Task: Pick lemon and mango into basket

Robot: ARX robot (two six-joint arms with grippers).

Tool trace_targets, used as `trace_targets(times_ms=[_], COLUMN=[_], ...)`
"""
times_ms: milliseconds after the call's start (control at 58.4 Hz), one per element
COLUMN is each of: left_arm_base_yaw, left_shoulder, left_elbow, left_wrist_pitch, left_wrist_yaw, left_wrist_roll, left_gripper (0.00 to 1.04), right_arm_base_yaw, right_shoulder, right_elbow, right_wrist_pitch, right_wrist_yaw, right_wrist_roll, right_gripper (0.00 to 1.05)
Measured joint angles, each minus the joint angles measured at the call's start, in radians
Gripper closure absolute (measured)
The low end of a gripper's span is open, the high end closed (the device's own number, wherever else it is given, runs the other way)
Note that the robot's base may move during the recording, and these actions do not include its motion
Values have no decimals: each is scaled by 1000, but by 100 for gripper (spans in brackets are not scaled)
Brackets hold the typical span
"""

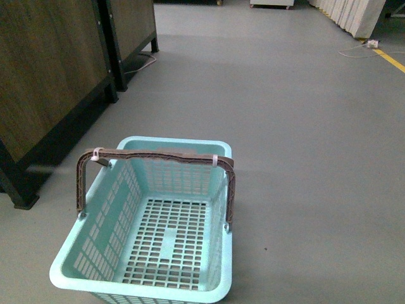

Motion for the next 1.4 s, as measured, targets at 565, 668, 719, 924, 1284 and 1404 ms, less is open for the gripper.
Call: trace_targets(times_ms=[565, 668, 719, 924, 1284, 1404], left_arm_base_yaw=[-129, -112, -92, -39, -184, -219], left_shoulder=[362, 539, 615, 1009, 1786, 1956], left_elbow=[171, 241, 276, 381, 827, 987], left_wrist_pitch=[-294, -206, -159, 98, 198, 173], left_wrist_yaw=[-320, -216, -154, -52, -59, -48], left_wrist_roll=[-346, -575, -667, -984, -1255, -1298], left_gripper=[7, 7, 7, 7, 7, 7], right_arm_base_yaw=[0, 0, 0, 0, 0, 0], right_shoulder=[0, 0, 0, 0, 0, 0], right_elbow=[0, 0, 0, 0, 0, 0], right_wrist_pitch=[0, 0, 0, 0, 0, 0], right_wrist_yaw=[0, 0, 0, 0, 0, 0], right_wrist_roll=[0, 0, 0, 0, 0, 0], right_gripper=[9, 9, 9, 9, 9, 9])
